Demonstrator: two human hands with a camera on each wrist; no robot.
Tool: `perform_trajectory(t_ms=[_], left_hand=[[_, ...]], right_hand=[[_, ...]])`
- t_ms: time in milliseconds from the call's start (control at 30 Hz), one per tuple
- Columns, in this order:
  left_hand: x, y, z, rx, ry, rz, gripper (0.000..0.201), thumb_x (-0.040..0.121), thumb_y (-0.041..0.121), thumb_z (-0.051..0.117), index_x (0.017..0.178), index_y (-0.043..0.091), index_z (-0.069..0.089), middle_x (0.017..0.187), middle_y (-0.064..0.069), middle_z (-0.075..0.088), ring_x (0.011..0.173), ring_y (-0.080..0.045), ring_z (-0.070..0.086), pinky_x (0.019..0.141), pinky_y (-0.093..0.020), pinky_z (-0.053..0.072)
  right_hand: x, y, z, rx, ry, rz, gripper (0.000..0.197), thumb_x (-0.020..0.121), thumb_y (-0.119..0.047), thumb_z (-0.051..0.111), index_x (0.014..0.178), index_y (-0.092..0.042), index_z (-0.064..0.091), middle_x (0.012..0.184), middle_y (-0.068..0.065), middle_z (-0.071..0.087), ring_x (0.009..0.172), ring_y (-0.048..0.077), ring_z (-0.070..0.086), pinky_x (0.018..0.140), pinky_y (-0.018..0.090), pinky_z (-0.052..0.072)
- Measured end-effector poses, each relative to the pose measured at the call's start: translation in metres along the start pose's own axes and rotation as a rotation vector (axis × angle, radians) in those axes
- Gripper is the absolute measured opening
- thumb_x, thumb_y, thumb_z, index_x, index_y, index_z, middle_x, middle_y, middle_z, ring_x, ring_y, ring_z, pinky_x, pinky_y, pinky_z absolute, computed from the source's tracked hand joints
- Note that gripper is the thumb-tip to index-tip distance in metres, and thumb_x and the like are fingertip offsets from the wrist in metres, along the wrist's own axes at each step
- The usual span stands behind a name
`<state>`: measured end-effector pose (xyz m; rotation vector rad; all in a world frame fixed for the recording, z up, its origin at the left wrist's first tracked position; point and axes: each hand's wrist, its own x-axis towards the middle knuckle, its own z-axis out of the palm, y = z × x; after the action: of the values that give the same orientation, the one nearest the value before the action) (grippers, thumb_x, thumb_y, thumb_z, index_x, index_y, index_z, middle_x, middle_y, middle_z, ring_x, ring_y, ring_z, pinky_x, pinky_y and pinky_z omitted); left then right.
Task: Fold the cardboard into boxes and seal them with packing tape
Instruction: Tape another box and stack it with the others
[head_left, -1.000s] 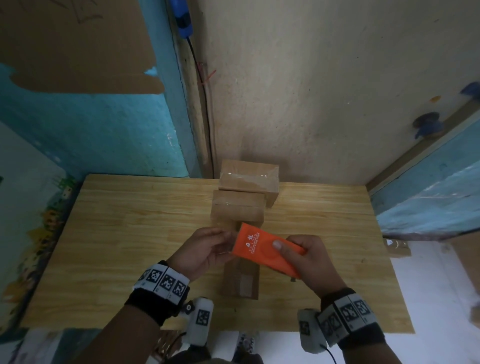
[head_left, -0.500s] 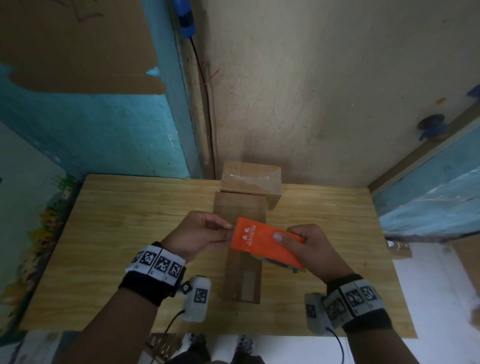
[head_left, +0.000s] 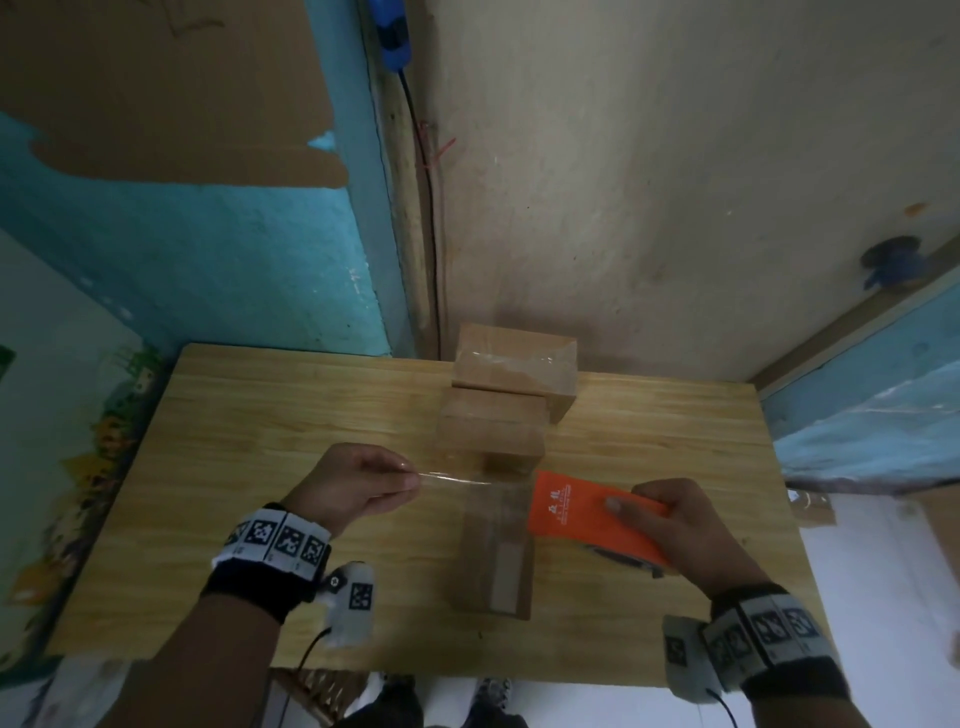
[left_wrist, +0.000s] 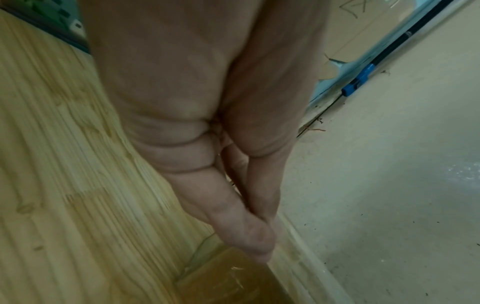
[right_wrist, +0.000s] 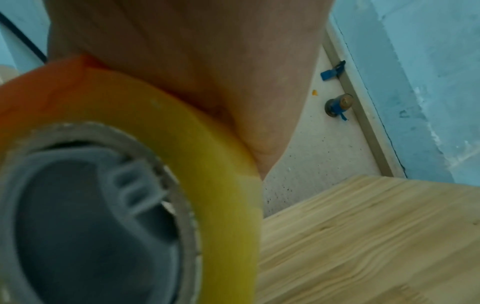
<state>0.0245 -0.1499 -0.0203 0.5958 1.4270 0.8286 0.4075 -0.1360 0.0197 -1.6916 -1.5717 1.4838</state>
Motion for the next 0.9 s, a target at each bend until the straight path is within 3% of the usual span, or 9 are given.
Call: perform_trajectory(t_ms=[100,233,433,567,667,900], left_hand=[[0.006,-0.002,-0.002,-0.032,-0.009,-0.020,0.025,0.079,-0.008,0.080,0.102,-0.012,0.071,0.102,-0.026,0.075,0.093,-0.032,0.077,0.075,-0.029,0.062],[0.010,-0.005,-0.002,-0.067,-0.027,-0.057,0.023,0.081,-0.009,0.077,0.103,-0.013,0.070,0.105,-0.027,0.075,0.102,-0.036,0.075,0.084,-0.034,0.063],[0.014,-0.009,-0.009,-0.145,0.014,-0.094,0.015,0.081,-0.011,0.075,0.096,-0.010,0.073,0.105,-0.027,0.075,0.101,-0.035,0.075,0.087,-0.035,0.062],[0.017,-0.012,-0.017,-0.142,0.054,-0.114,0.020,0.079,-0.012,0.077,0.098,-0.012,0.072,0.102,-0.028,0.075,0.095,-0.034,0.076,0.081,-0.032,0.064],[0.018,-0.020,-0.015,-0.108,0.085,-0.134,0.021,0.080,-0.013,0.077,0.101,-0.014,0.071,0.099,-0.028,0.075,0.091,-0.033,0.077,0.071,-0.027,0.063],[0.028,-0.045,0.001,-0.120,0.133,-0.139,0.021,0.080,-0.012,0.078,0.100,-0.013,0.072,0.096,-0.026,0.076,0.090,-0.034,0.077,0.071,-0.029,0.064]], right_hand=[[0.000,-0.002,0.000,-0.018,-0.014,0.016,0.100,0.054,-0.090,0.078,0.078,0.007,0.073,0.072,0.027,0.071,0.055,0.037,0.069,0.045,0.034,0.053],[0.001,-0.004,0.001,-0.044,0.006,0.008,0.082,0.064,-0.075,0.076,0.077,0.006,0.074,0.070,0.026,0.071,0.062,0.050,0.068,0.046,0.037,0.054],[0.004,-0.010,0.007,0.000,-0.008,0.001,0.074,0.070,-0.070,0.077,0.076,0.004,0.075,0.071,0.027,0.071,0.062,0.053,0.068,0.047,0.039,0.053],[0.011,-0.012,0.016,-0.029,-0.049,0.000,0.075,0.078,-0.069,0.082,0.077,0.006,0.073,0.070,0.026,0.069,0.057,0.043,0.069,0.045,0.034,0.053],[0.015,-0.009,0.018,-0.062,-0.065,0.022,0.062,0.081,-0.057,0.078,0.078,0.005,0.074,0.072,0.025,0.071,0.053,0.030,0.067,0.045,0.033,0.052],[0.017,-0.002,0.016,-0.090,-0.061,0.068,0.053,0.080,-0.055,0.077,0.074,-0.002,0.075,0.064,0.015,0.072,0.049,0.025,0.066,0.045,0.033,0.051]])
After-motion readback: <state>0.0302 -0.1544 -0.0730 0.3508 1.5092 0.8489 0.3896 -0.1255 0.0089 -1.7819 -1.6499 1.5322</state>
